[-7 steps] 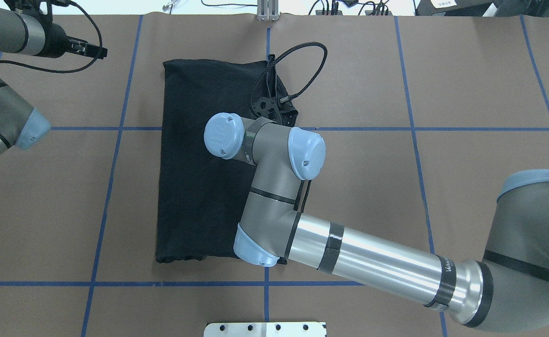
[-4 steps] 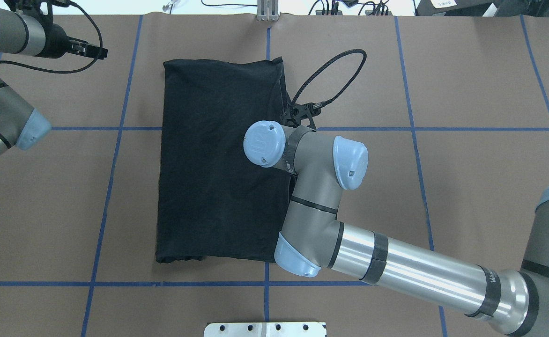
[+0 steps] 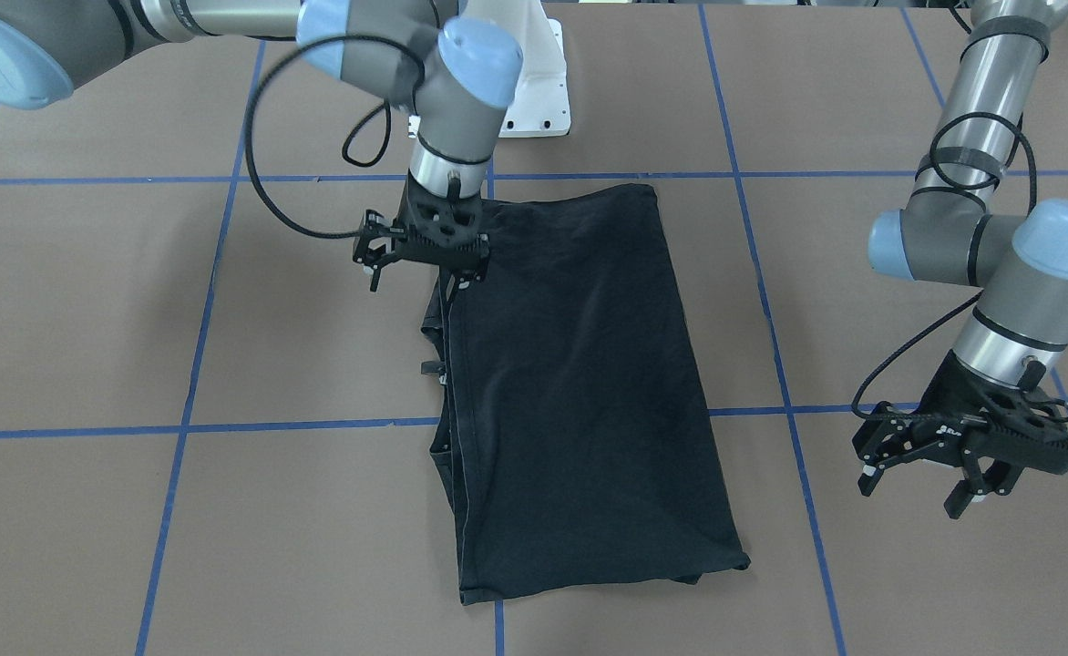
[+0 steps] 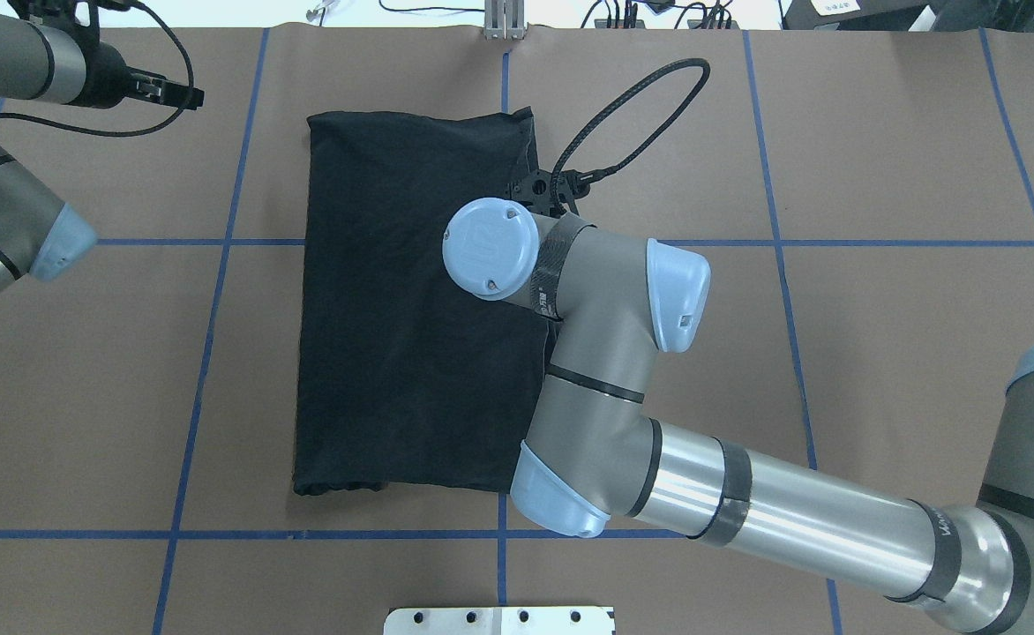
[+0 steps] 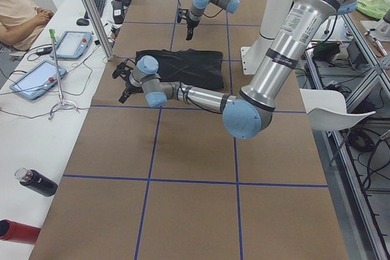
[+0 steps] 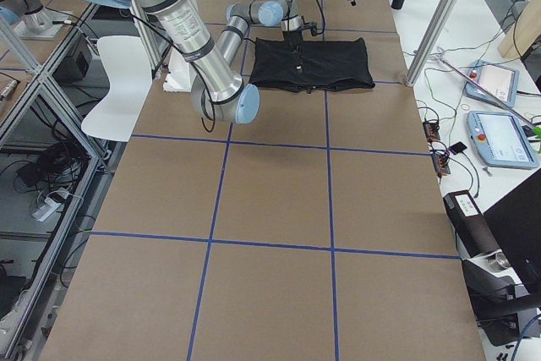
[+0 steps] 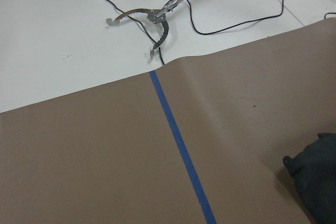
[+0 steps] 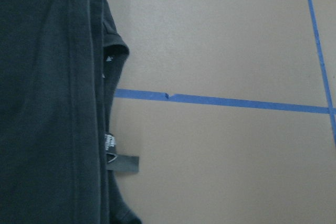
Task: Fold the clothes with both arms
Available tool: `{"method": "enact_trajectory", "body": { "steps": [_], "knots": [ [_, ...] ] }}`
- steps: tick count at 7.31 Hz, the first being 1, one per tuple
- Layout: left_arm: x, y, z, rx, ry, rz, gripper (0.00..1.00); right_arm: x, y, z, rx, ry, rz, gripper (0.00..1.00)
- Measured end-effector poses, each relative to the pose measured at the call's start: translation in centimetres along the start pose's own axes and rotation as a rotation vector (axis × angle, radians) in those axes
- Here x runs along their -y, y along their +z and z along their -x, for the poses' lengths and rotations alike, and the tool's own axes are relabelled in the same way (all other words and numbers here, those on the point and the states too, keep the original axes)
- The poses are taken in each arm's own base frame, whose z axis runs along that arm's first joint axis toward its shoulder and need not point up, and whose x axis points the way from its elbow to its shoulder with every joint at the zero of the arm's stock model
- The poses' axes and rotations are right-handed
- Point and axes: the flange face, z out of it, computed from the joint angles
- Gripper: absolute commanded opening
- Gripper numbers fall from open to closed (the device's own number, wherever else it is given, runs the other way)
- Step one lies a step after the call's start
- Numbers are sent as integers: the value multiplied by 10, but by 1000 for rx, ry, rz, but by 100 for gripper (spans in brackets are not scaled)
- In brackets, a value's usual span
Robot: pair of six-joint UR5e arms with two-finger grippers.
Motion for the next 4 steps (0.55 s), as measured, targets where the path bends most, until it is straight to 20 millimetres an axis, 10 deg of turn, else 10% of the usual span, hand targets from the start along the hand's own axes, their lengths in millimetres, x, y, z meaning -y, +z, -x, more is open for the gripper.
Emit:
{"method": "enact_trajectory", "body": {
  "steps": [2, 4],
  "knots": [
    [-27, -25, -42, -77, -104, 0, 100, -16, -41, -44, 168, 69, -37, 100],
    [-84, -69, -90, -171, -177, 35, 100, -27, -35, -75, 273, 91, -70, 100]
  ]
}}
